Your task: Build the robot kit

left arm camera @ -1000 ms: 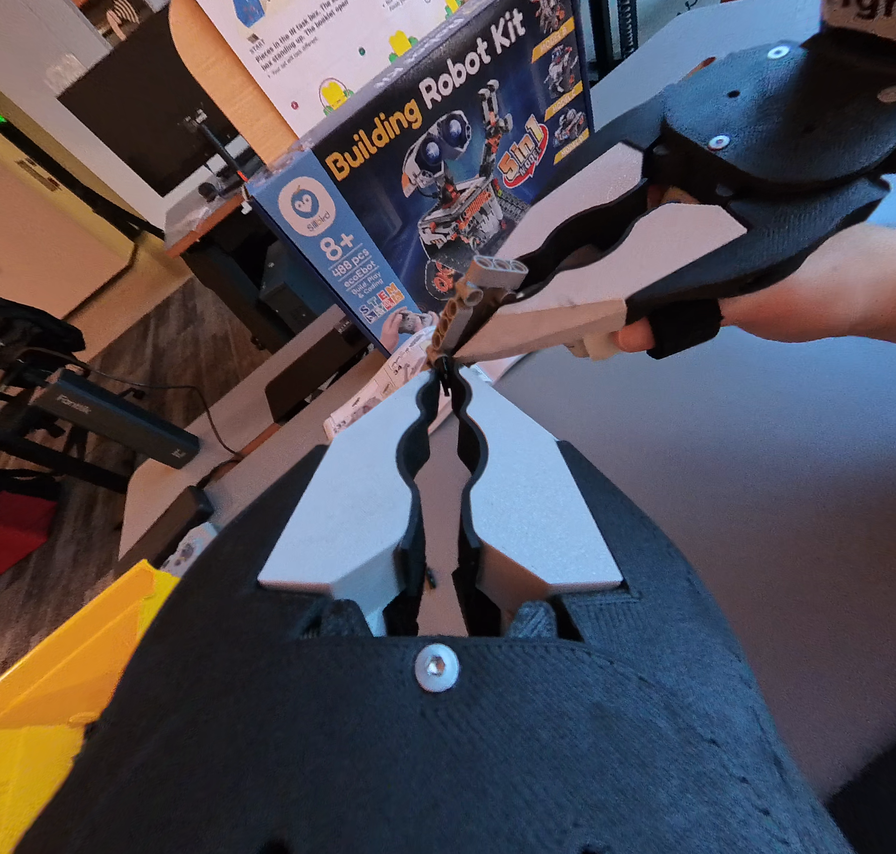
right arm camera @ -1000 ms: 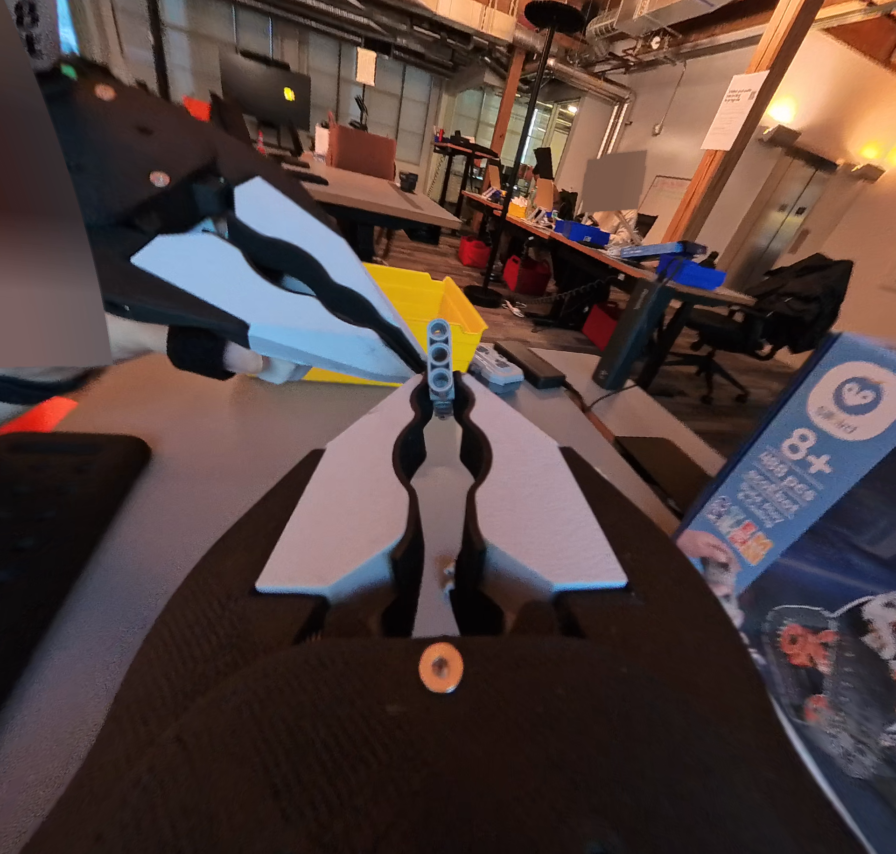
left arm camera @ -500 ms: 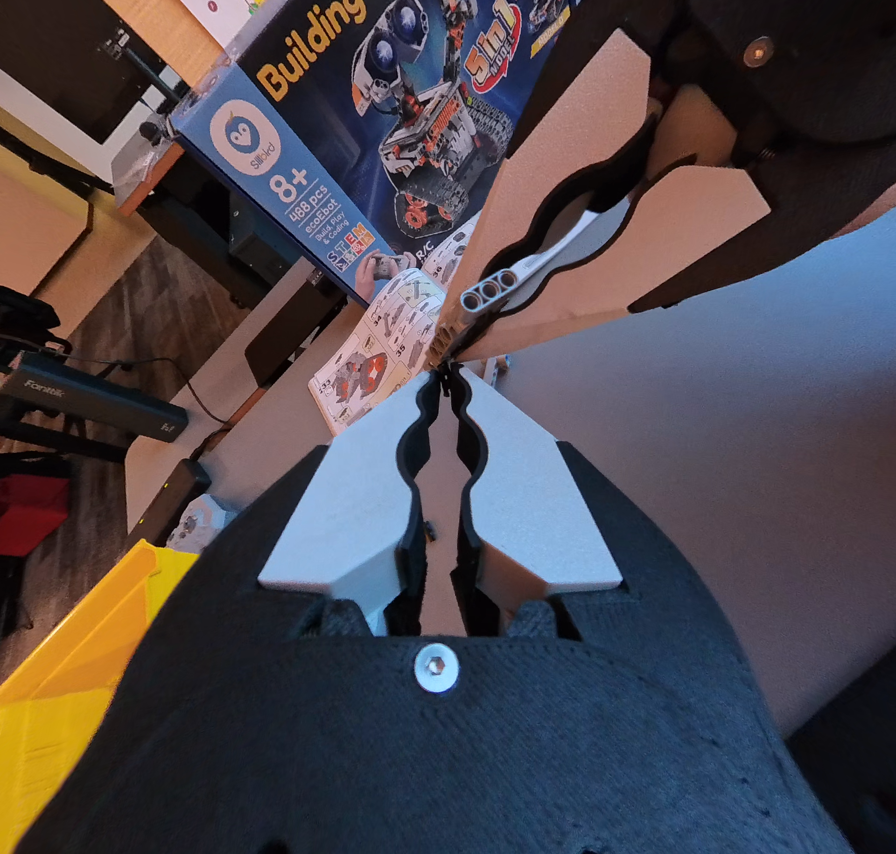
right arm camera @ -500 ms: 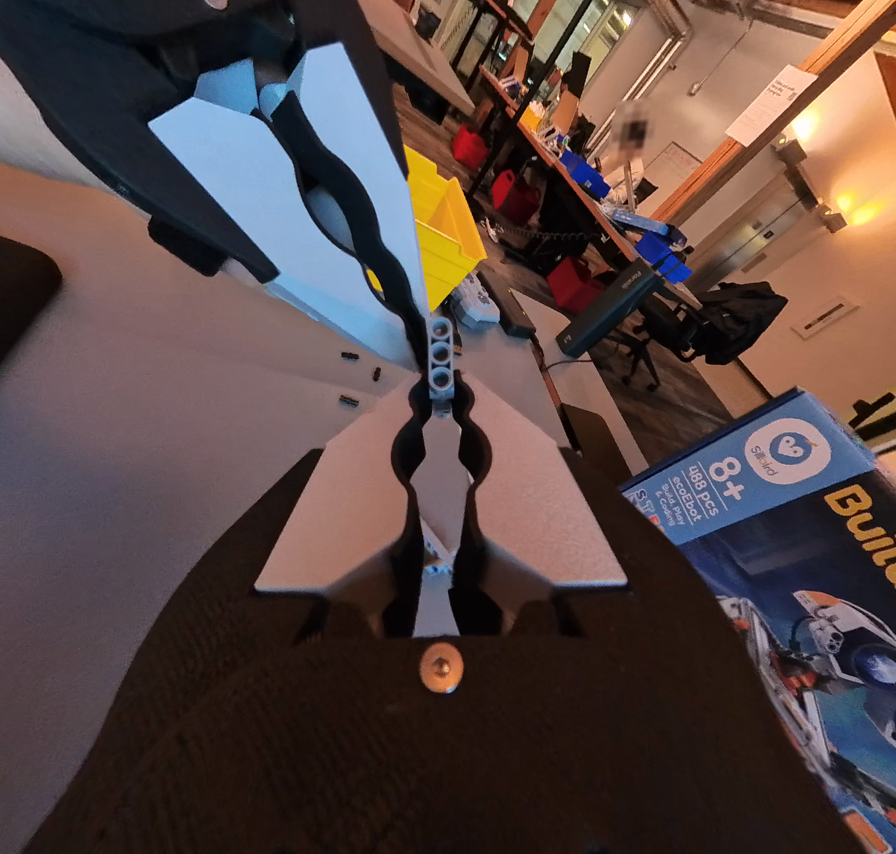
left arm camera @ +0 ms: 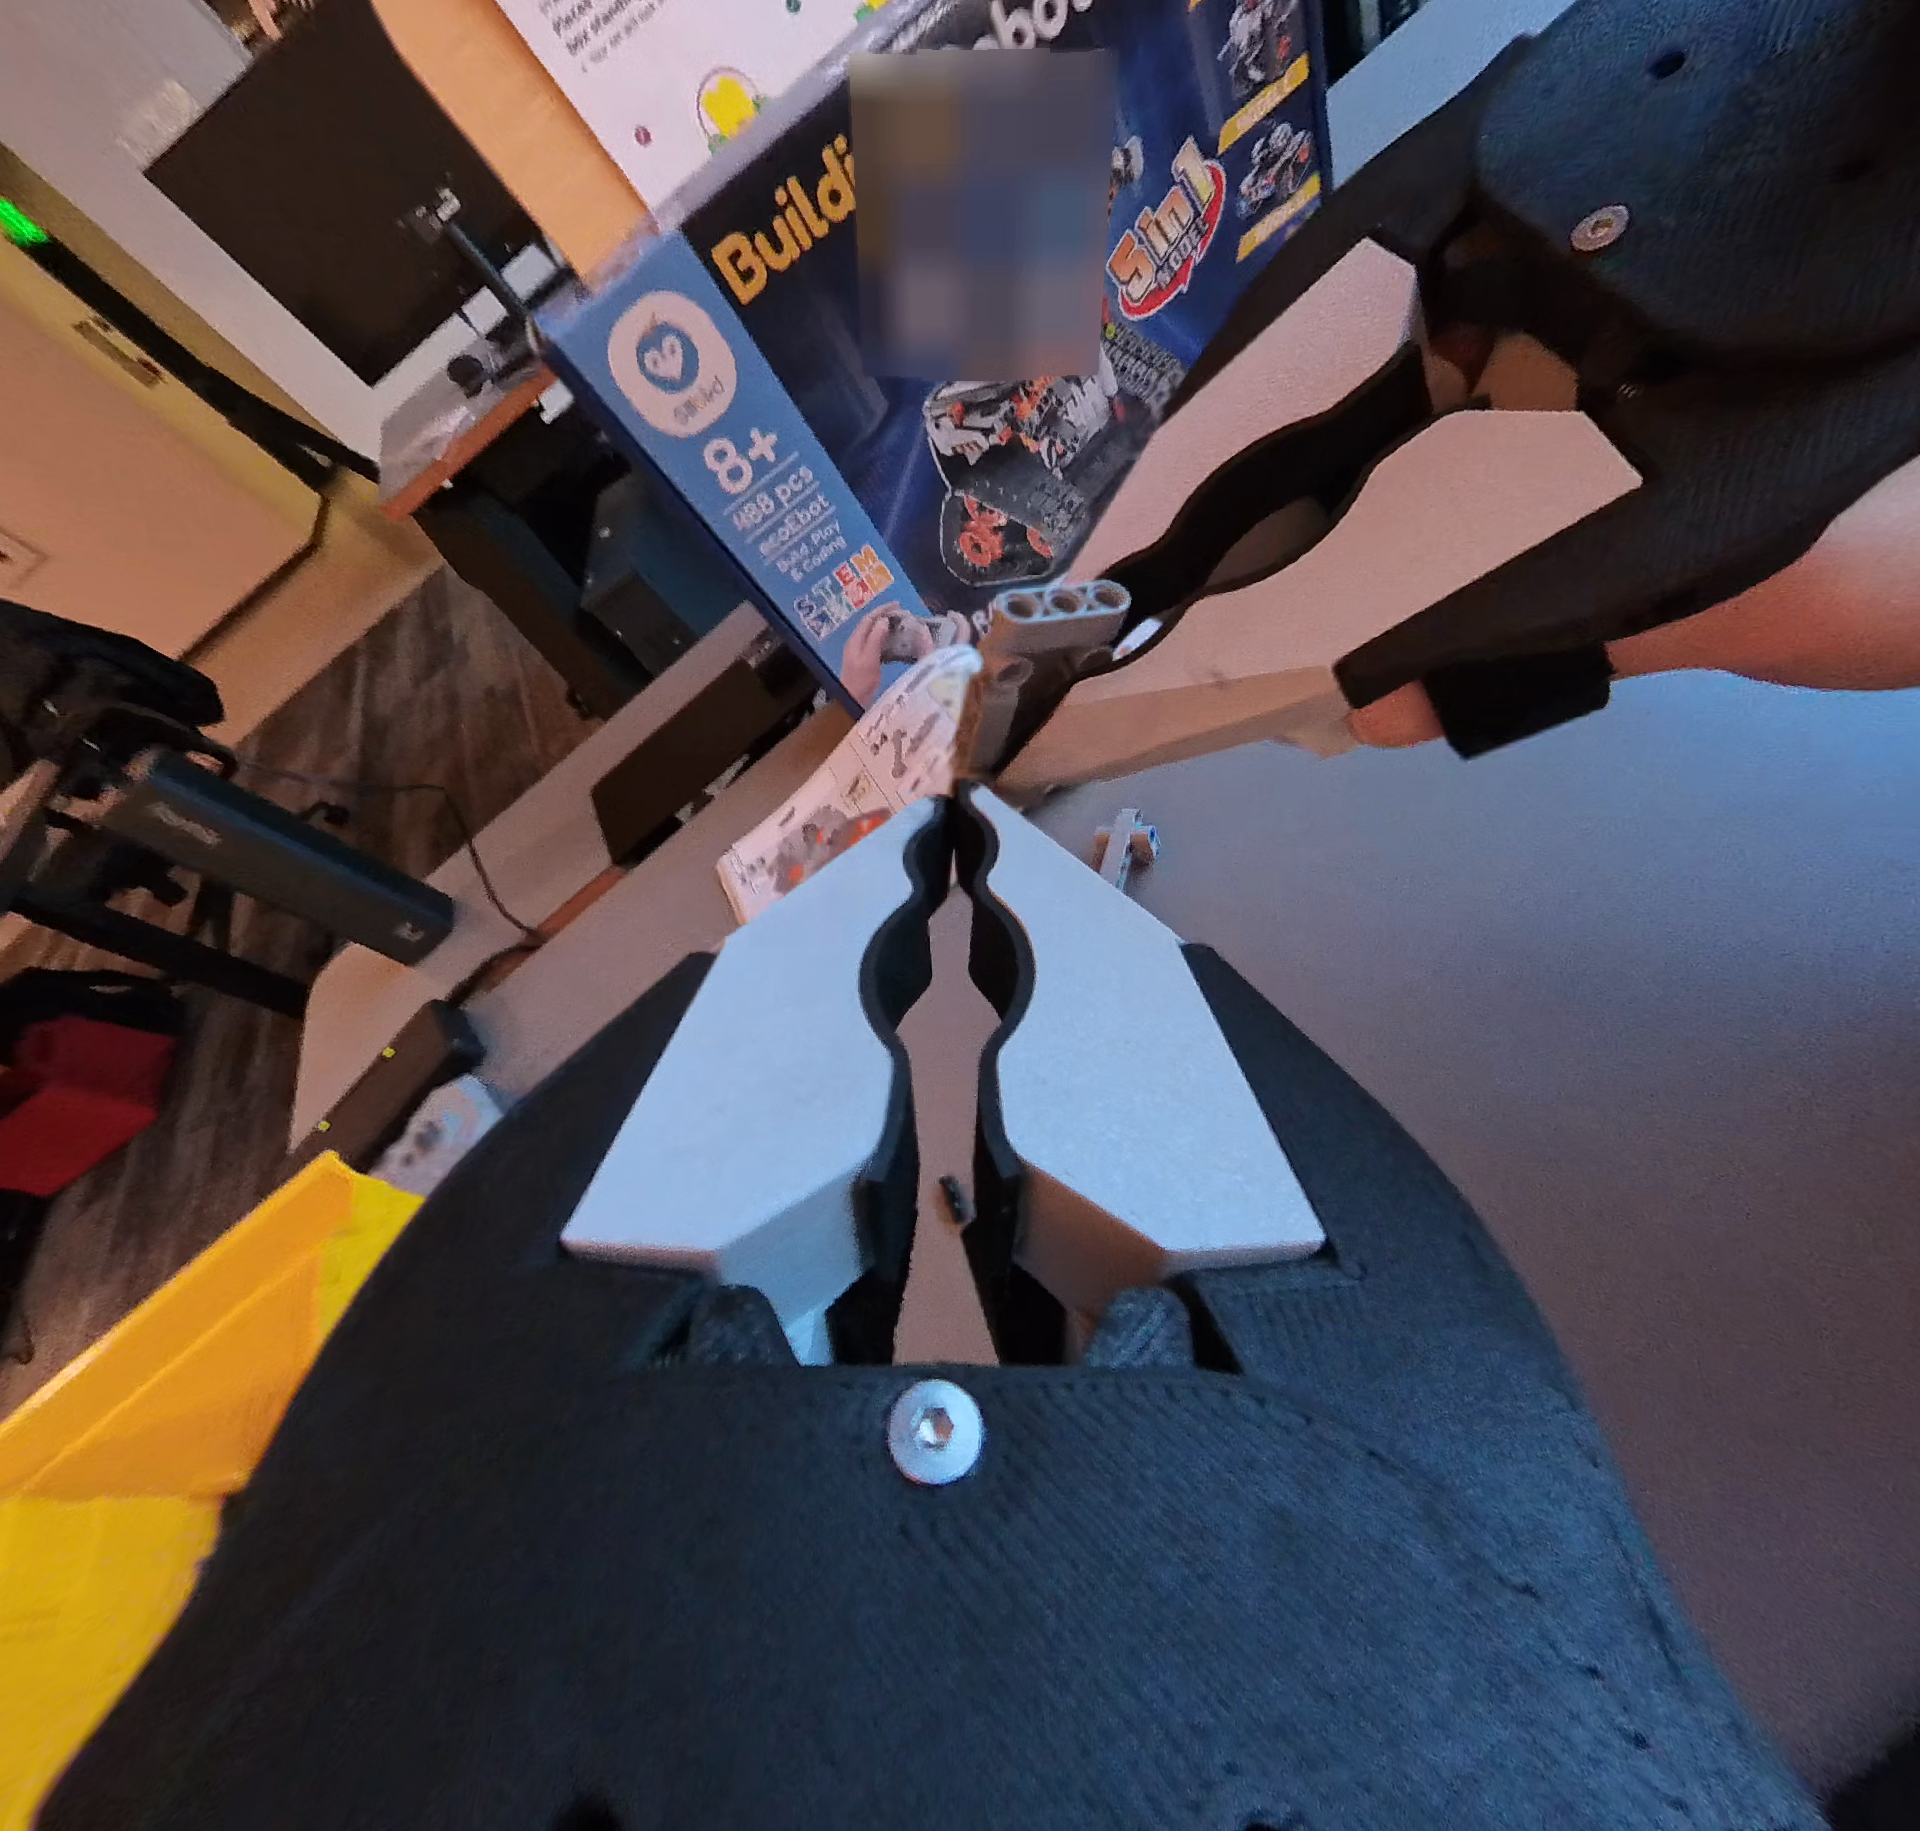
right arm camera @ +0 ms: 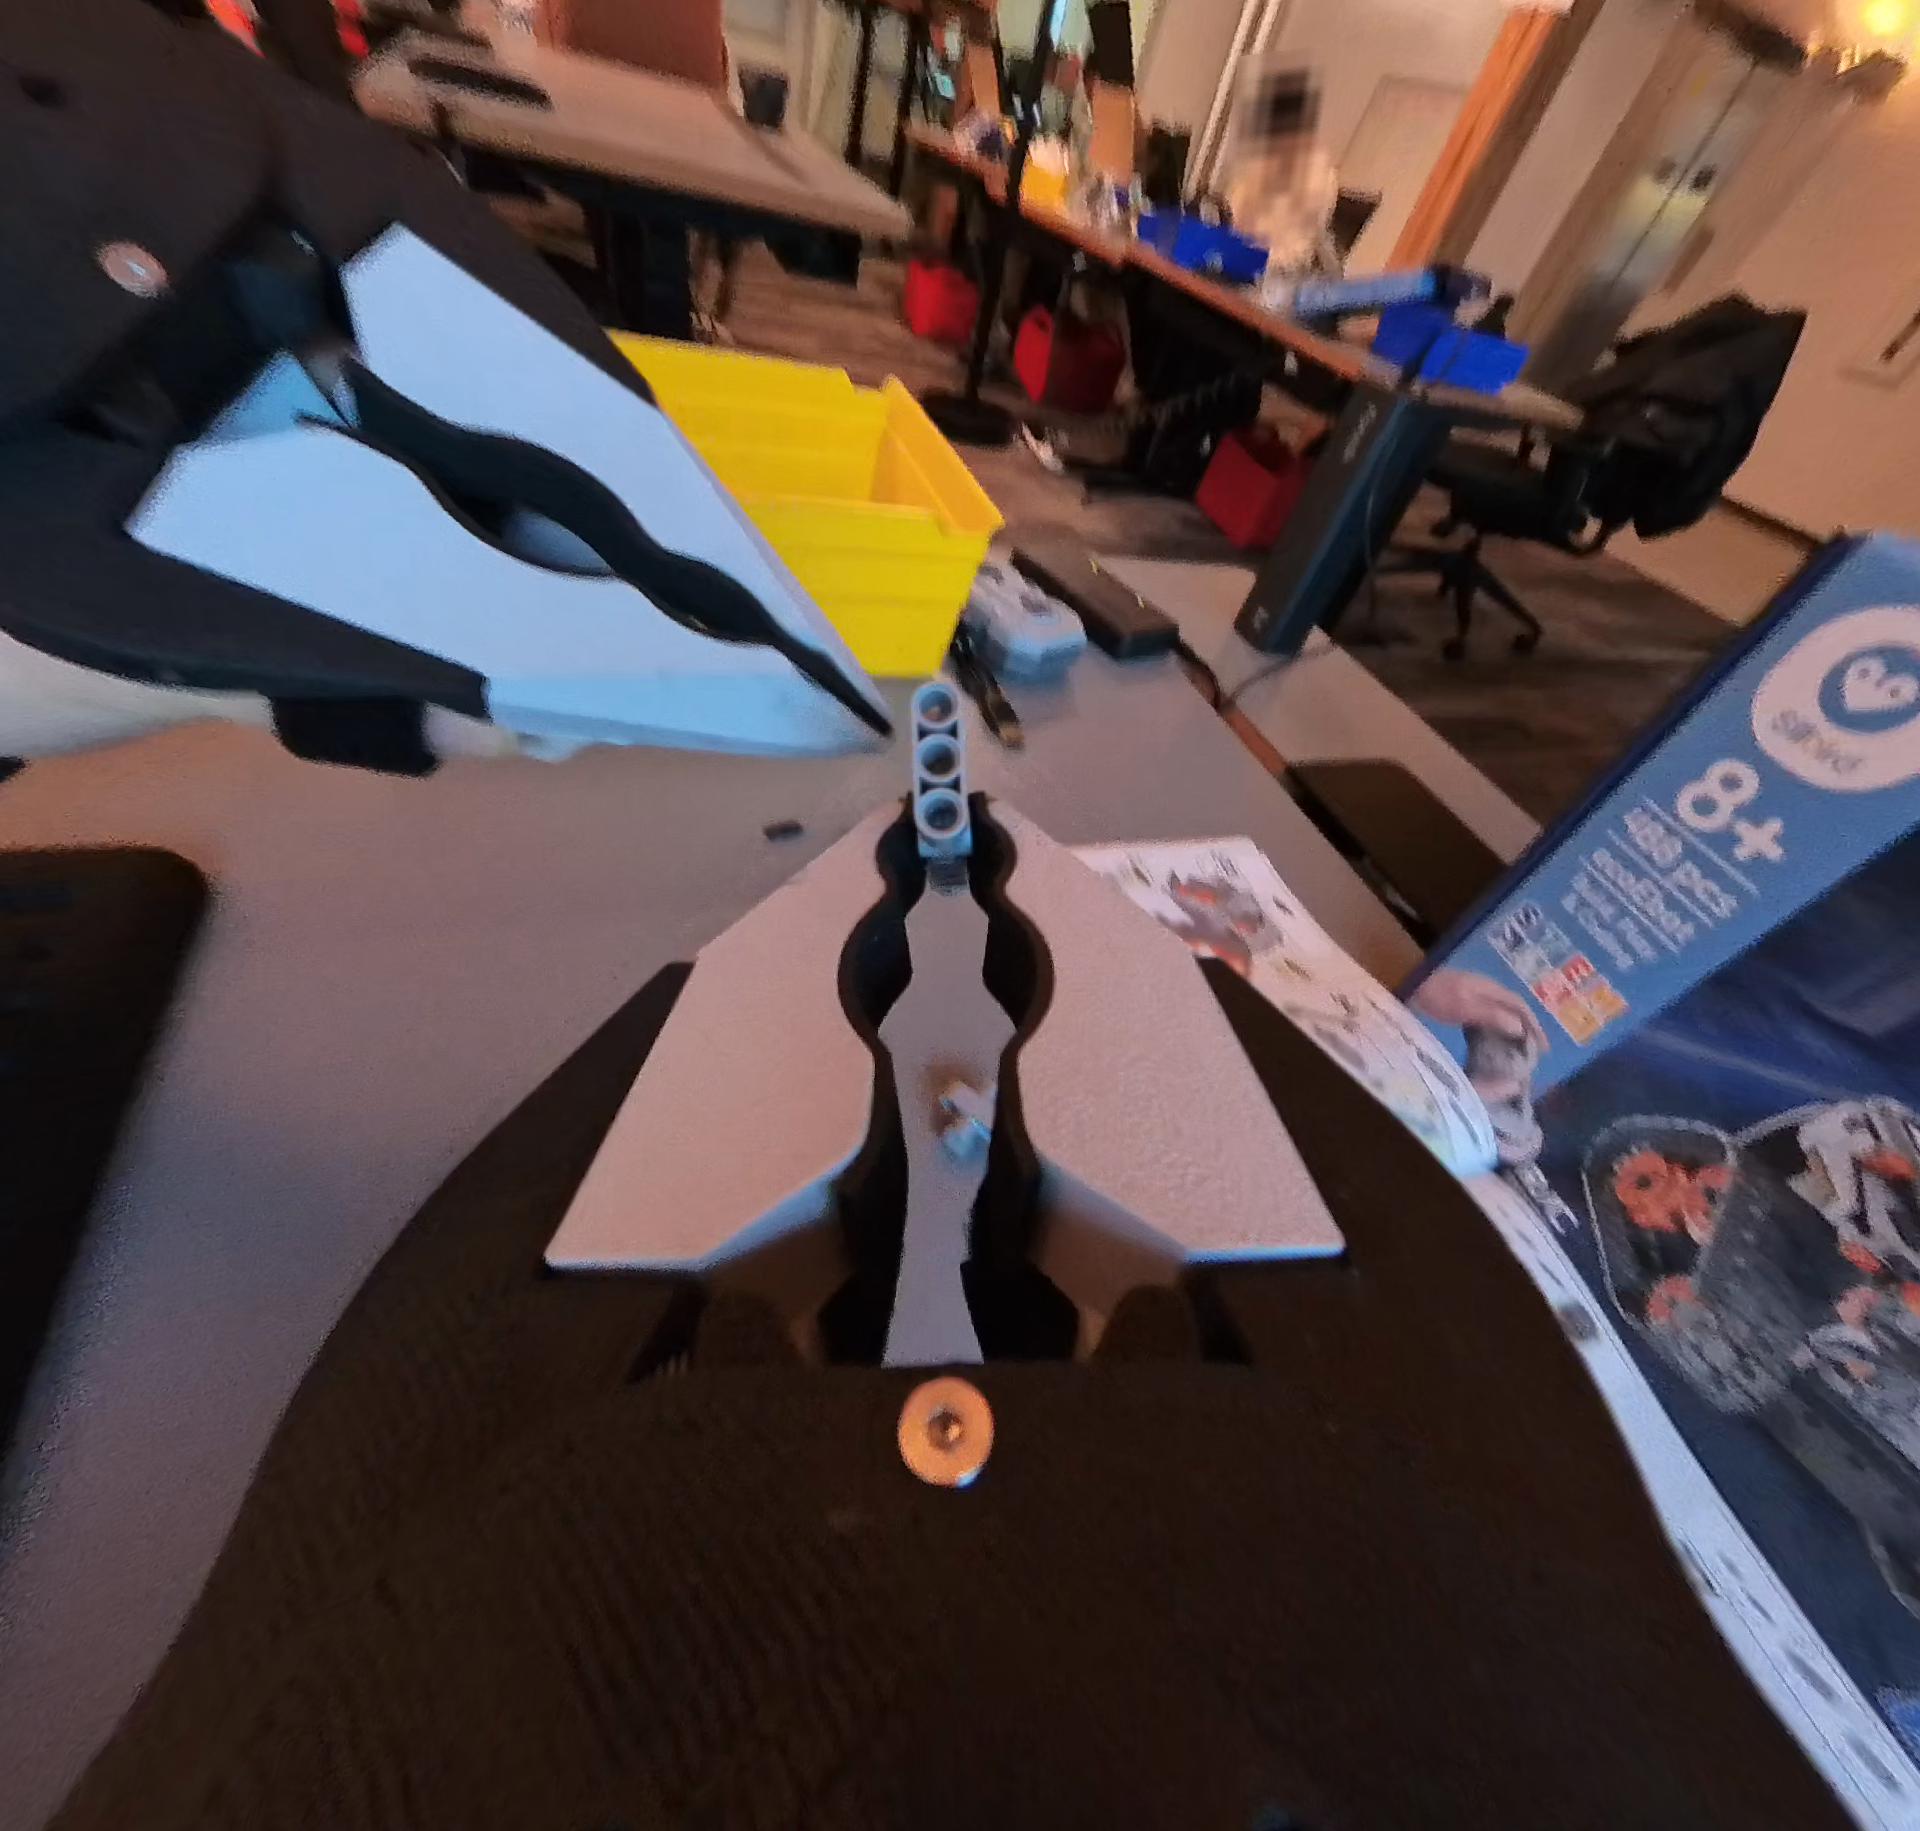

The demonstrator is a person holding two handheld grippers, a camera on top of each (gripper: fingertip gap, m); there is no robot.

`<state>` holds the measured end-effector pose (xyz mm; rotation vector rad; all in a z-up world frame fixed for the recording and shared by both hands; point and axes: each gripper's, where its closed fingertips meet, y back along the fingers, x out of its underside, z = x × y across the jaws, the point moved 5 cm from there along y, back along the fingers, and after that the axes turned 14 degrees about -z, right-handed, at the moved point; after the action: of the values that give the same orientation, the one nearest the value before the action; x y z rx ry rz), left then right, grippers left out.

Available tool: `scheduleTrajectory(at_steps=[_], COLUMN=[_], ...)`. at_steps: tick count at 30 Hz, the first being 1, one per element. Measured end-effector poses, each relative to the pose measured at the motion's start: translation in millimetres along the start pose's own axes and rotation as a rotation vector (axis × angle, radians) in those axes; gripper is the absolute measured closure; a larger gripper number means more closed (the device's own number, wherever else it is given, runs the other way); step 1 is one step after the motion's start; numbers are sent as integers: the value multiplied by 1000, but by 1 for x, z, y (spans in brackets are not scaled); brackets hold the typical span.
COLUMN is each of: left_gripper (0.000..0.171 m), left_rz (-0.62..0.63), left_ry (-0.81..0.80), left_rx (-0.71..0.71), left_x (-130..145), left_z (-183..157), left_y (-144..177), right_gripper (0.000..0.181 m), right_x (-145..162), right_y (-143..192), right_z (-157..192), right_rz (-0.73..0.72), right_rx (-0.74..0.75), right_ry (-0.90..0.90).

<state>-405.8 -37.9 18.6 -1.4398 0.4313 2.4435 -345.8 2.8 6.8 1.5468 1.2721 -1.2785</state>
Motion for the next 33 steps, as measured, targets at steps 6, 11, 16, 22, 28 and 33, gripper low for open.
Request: scheduleTrajectory(at_steps=[6, 11, 16, 22, 28, 33], left_gripper=[171, 171, 171, 171, 152, 141], left_rz=[31, 70, 78, 2, -62, -184], left_ry=[212, 245, 254, 322, 325, 343], left_rx=[2, 11, 26, 159, 371, 510], left_x=[35, 51, 54, 41, -10, -62], left_z=[8, 7, 6, -11, -20, -45], left_y=[10, 16, 16, 12, 12, 21], right_gripper=[175, 175, 174, 174, 175, 175], right_x=[25, 46, 53, 4, -76, -131], right_y=[24, 43, 50, 51, 128, 232], right_z=[-48, -77, -90, -77, -41, -17], right_rz=[58, 77, 75, 117, 214, 235], right_rx=[115, 209, 236, 164, 81, 212], right_ry=[-87, -145, -170, -5, -151, -254])
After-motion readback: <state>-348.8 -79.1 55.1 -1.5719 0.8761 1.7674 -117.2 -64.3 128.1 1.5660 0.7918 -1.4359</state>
